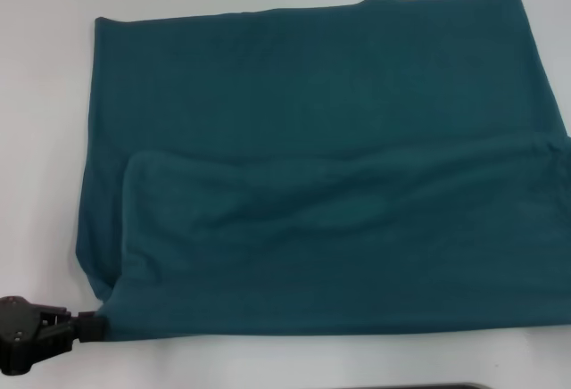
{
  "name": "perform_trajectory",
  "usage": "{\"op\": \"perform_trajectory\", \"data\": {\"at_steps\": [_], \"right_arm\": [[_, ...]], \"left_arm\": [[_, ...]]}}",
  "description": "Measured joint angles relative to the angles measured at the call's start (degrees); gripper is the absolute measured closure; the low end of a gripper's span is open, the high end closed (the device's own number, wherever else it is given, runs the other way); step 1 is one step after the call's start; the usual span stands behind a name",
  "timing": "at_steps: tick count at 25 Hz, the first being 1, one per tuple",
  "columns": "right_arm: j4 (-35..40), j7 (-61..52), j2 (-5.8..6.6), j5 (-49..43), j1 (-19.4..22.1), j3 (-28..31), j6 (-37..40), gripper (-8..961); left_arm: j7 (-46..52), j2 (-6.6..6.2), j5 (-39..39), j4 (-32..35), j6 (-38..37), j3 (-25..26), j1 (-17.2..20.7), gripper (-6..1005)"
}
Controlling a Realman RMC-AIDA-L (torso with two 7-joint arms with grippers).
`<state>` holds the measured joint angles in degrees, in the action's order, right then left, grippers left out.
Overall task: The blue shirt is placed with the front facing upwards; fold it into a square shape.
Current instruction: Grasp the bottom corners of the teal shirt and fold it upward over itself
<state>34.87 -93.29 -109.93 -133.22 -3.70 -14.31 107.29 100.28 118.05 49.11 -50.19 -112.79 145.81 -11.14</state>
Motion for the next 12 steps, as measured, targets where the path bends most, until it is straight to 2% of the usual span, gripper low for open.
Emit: {"op": "perform_trajectory", "data": {"at_steps": [7,12], "right_arm": [[0.02,0.96,-0.29,-0.72,0.82,0.09,0.20,903],[0.02,0.79,-0.21,-0.82,-0.13,0.84,0.20,903]], "left_arm": [[-0.24,-0.09,-0.29,0.01,-0.06,0.00,0.59,978],[-0.48,-0.28,-0.06,0.14,0.12,0.17,0.12,978]]}}
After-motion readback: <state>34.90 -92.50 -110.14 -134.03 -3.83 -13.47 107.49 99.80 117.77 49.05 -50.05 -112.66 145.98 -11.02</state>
